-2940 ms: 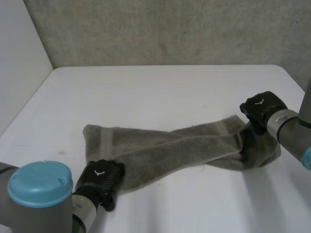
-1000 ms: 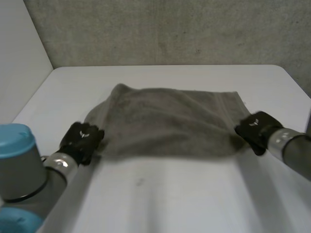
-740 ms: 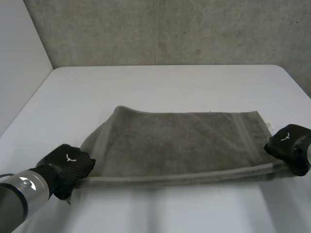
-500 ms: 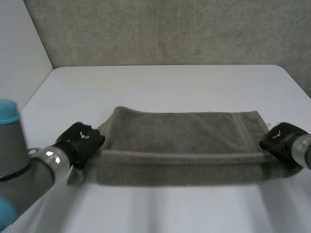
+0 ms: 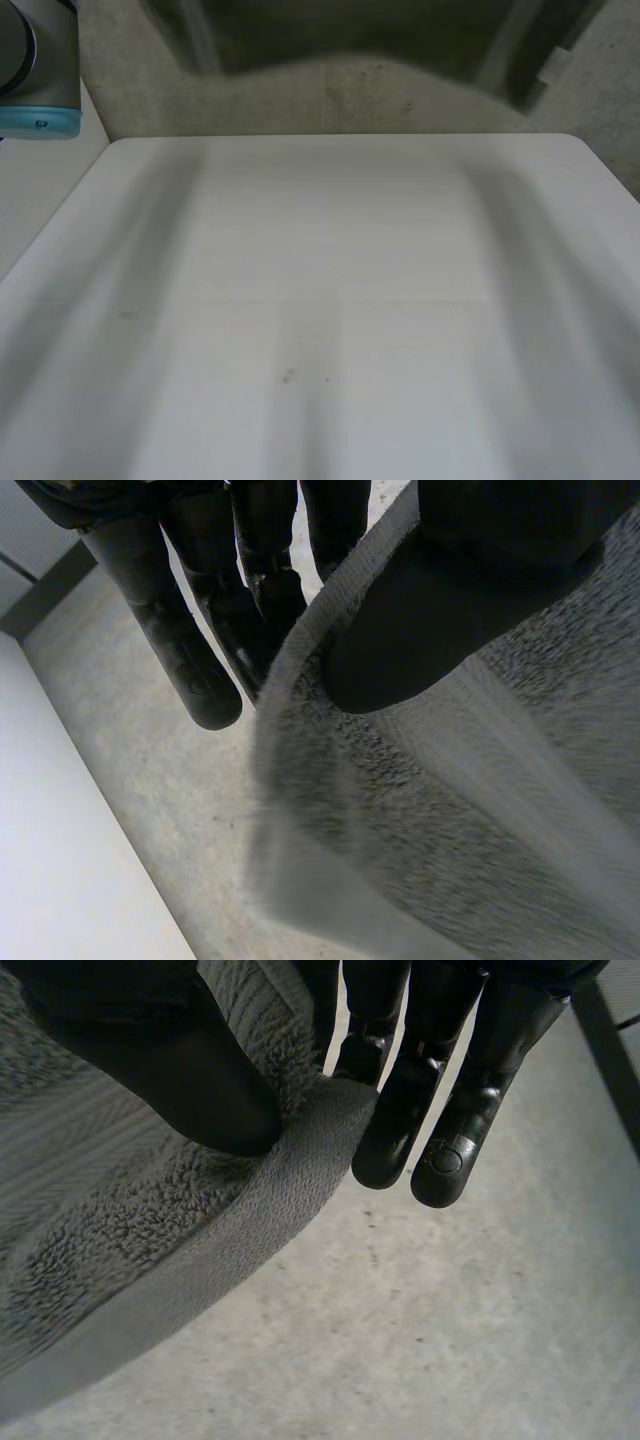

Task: Fold the laundry

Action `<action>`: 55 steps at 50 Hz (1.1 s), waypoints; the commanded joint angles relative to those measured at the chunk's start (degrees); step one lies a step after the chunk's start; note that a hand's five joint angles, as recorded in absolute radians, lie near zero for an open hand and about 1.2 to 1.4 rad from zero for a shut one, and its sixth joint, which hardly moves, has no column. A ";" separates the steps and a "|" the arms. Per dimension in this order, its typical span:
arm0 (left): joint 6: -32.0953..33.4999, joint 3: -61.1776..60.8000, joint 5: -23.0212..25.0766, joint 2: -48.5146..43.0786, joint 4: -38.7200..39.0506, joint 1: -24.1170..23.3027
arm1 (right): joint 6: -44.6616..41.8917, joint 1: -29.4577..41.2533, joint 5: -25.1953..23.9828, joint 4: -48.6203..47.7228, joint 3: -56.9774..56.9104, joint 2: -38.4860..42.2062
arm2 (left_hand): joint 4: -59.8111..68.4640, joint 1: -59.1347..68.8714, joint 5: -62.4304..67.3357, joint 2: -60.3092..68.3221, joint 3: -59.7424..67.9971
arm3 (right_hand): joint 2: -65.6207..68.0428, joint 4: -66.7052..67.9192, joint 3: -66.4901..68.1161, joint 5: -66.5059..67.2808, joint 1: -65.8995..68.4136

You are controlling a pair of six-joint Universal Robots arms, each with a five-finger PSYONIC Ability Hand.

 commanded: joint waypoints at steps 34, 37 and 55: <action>13.69 -65.41 7.49 24.93 -45.73 8.57 | -27.45 -11.47 -12.90 63.55 36.83 -8.10 | 10.23 11.48 10.42 10.23 10.29 | 12.12 11.58 12.07 13.46 25.28; 13.69 -64.10 11.52 28.20 -47.82 9.27 | -27.99 -11.66 -12.99 60.87 35.95 -8.55 | 10.23 11.48 10.42 10.23 10.29 | 12.12 11.58 12.07 13.46 25.28; 10.62 -44.93 10.67 0.79 -20.21 5.32 | -13.05 -2.35 -3.60 34.42 24.53 10.85 | 10.23 11.48 10.42 10.23 10.29 | 12.12 11.58 12.07 13.46 25.28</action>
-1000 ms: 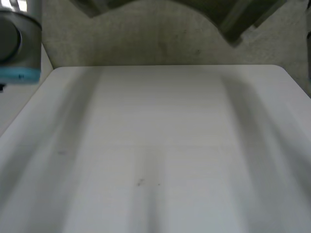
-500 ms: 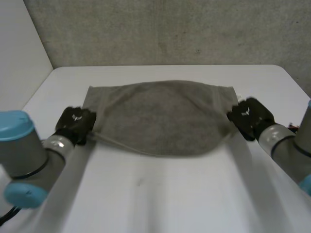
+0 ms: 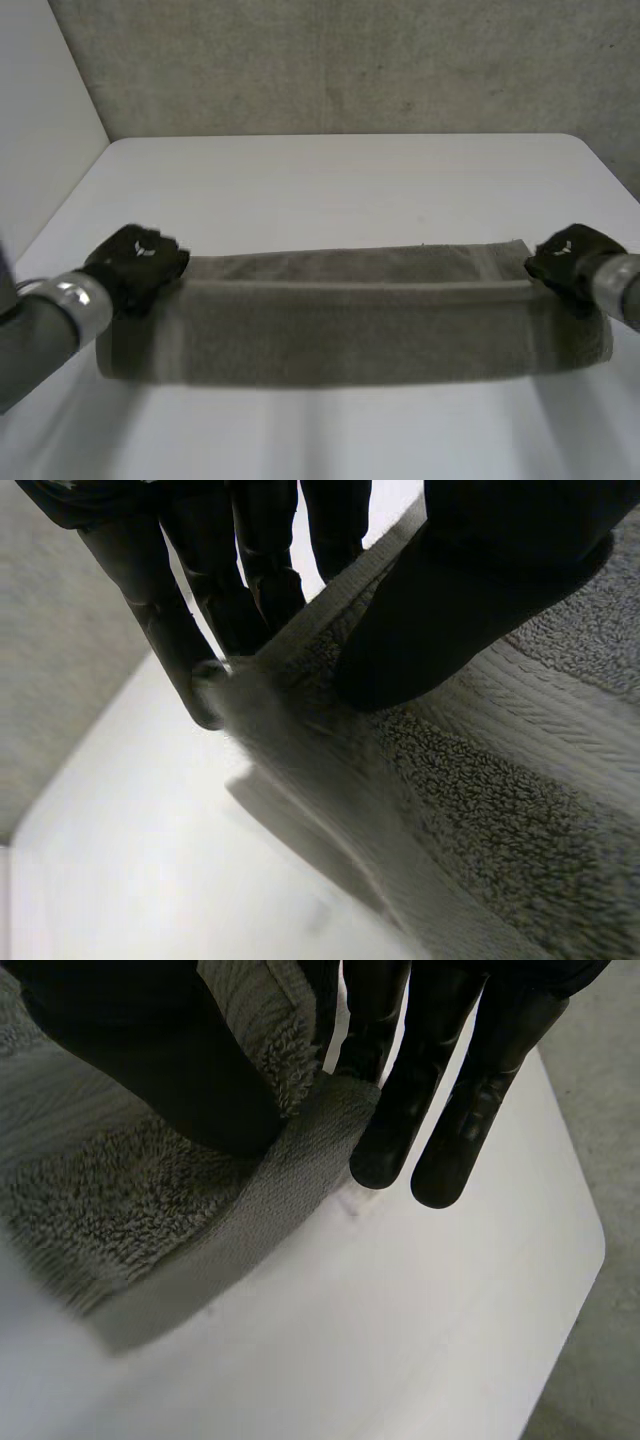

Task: Fold the laundry

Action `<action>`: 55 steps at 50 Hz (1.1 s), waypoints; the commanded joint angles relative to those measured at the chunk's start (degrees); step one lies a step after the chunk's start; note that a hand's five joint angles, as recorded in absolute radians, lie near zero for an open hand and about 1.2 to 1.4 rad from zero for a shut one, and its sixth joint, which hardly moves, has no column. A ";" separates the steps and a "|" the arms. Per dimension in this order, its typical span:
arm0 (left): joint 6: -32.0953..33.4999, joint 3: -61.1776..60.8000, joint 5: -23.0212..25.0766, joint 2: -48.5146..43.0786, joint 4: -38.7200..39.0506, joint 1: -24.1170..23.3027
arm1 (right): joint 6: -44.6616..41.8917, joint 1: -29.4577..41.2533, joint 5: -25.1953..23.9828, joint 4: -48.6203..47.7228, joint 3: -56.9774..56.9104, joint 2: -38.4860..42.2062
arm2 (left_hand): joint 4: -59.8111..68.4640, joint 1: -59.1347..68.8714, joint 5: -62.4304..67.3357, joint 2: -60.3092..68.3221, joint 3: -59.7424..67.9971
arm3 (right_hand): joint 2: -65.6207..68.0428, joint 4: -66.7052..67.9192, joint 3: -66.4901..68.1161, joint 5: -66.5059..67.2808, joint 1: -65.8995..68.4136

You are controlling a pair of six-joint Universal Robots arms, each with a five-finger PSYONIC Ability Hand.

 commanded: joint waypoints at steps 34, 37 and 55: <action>-11.16 11.35 -8.53 -11.85 15.14 -5.65 | 20.51 6.12 9.65 -26.90 -5.38 2.95 | -59.77 -58.75 -59.59 -59.77 -59.71 | -57.88 -58.43 -58.20 -56.75 -44.72; -17.48 6.60 -8.53 -7.97 17.24 -5.83 | 21.21 5.77 6.83 -24.96 -1.16 -0.39 | -59.77 -58.75 -59.59 -59.77 -59.71 | -57.88 -58.43 -58.20 -56.75 -44.72; -29.82 -6.17 -8.97 -0.48 31.67 -5.92 | 22.01 -7.32 -5.81 -16.60 14.12 -3.65 | -59.77 -58.75 -59.59 -59.77 -59.71 | -38.47 -39.02 -38.79 -37.33 -25.31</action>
